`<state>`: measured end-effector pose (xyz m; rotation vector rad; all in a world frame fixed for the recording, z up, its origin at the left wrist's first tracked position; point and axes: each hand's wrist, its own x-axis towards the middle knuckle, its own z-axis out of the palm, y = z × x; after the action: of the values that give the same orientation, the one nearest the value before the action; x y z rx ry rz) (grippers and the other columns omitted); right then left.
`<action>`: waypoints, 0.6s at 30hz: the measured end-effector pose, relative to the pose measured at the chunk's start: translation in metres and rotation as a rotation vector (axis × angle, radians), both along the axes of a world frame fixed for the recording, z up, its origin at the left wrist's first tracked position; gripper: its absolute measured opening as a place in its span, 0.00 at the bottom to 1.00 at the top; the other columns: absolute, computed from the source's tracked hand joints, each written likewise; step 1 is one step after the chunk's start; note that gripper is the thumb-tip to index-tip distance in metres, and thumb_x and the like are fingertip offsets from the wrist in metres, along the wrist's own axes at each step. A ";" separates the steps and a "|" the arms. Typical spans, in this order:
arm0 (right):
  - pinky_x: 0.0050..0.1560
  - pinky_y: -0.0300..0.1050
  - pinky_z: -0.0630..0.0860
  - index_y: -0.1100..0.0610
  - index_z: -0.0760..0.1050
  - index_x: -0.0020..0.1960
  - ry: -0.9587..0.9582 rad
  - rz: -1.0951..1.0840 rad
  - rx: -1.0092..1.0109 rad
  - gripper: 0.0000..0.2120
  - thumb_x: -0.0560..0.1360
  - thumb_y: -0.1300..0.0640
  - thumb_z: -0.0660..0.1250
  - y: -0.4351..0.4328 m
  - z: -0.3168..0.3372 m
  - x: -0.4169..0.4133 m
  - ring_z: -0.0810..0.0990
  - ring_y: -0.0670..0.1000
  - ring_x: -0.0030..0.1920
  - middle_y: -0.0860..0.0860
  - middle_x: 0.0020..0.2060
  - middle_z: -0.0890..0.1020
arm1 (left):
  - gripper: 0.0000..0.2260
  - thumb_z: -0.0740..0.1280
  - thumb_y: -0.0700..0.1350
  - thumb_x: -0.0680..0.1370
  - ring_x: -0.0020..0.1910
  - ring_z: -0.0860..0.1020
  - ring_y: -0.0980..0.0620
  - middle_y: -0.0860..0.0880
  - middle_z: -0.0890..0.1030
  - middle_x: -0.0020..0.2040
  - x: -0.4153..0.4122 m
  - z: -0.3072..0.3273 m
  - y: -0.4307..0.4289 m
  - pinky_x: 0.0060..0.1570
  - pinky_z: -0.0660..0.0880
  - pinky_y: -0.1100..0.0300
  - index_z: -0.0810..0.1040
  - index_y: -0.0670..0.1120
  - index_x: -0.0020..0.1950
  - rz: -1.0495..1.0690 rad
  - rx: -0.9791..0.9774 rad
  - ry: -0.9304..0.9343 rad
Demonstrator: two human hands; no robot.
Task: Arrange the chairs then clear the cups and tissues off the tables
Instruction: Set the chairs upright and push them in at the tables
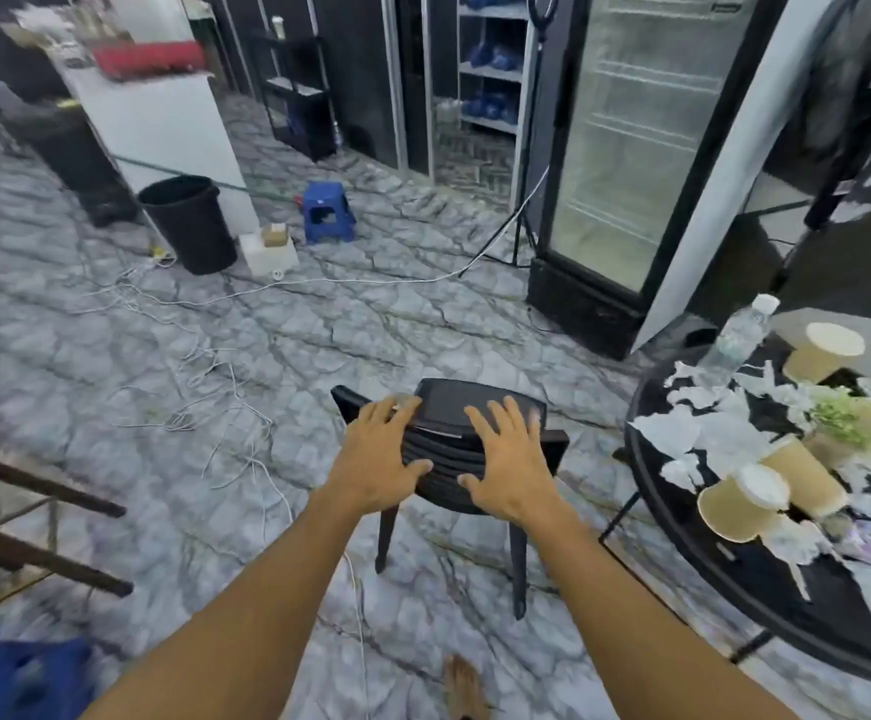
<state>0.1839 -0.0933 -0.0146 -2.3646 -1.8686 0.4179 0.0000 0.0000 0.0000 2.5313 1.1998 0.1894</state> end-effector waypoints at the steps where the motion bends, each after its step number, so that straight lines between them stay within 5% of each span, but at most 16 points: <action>1: 0.76 0.66 0.39 0.47 0.42 0.81 -0.024 -0.007 -0.022 0.45 0.76 0.39 0.67 0.011 -0.010 0.006 0.35 0.58 0.79 0.53 0.81 0.45 | 0.39 0.69 0.62 0.75 0.77 0.56 0.43 0.47 0.59 0.78 0.008 -0.008 0.015 0.75 0.58 0.44 0.55 0.53 0.80 -0.009 0.018 0.027; 3: 0.75 0.70 0.42 0.48 0.48 0.81 -0.090 -0.024 -0.005 0.47 0.73 0.38 0.71 0.029 -0.037 0.019 0.40 0.59 0.80 0.54 0.80 0.51 | 0.39 0.68 0.63 0.74 0.77 0.56 0.42 0.46 0.60 0.77 0.018 -0.029 0.041 0.75 0.55 0.42 0.55 0.54 0.80 -0.042 0.058 0.111; 6: 0.70 0.67 0.66 0.51 0.71 0.71 -0.154 0.016 0.220 0.42 0.61 0.44 0.82 0.041 -0.068 0.034 0.62 0.59 0.76 0.54 0.69 0.74 | 0.37 0.74 0.58 0.70 0.65 0.71 0.41 0.46 0.75 0.64 0.025 -0.057 0.069 0.70 0.64 0.45 0.66 0.50 0.75 -0.159 0.119 0.153; 9: 0.68 0.63 0.69 0.53 0.78 0.64 -0.165 0.017 0.437 0.33 0.61 0.47 0.81 0.068 -0.073 0.057 0.70 0.59 0.72 0.54 0.65 0.78 | 0.34 0.79 0.50 0.66 0.53 0.77 0.44 0.49 0.80 0.53 0.037 -0.064 0.099 0.59 0.72 0.50 0.74 0.46 0.70 -0.239 0.262 0.050; 12: 0.65 0.60 0.73 0.54 0.80 0.62 -0.168 -0.029 0.509 0.32 0.61 0.45 0.81 0.109 -0.054 0.088 0.75 0.58 0.68 0.53 0.62 0.81 | 0.39 0.81 0.50 0.63 0.59 0.76 0.44 0.47 0.79 0.60 0.065 -0.049 0.141 0.60 0.69 0.50 0.71 0.45 0.71 -0.292 0.346 -0.003; 15: 0.44 0.50 0.82 0.53 0.83 0.56 -0.119 -0.019 0.506 0.30 0.57 0.43 0.84 0.144 -0.030 0.120 0.85 0.54 0.50 0.50 0.47 0.86 | 0.36 0.82 0.50 0.62 0.57 0.79 0.42 0.46 0.81 0.58 0.095 -0.030 0.186 0.55 0.73 0.48 0.74 0.44 0.67 -0.319 0.402 0.019; 18: 0.26 0.41 0.72 0.52 0.79 0.41 -0.169 -0.021 0.443 0.20 0.61 0.40 0.82 0.159 -0.017 0.136 0.81 0.51 0.32 0.46 0.30 0.80 | 0.25 0.83 0.49 0.61 0.35 0.79 0.43 0.48 0.80 0.37 0.112 -0.017 0.211 0.34 0.74 0.53 0.76 0.44 0.50 -0.346 0.420 0.036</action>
<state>0.3196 0.0659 -0.0315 -2.1652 -1.7704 -0.1892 0.1117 0.2108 -0.0170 3.0687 0.7739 0.3413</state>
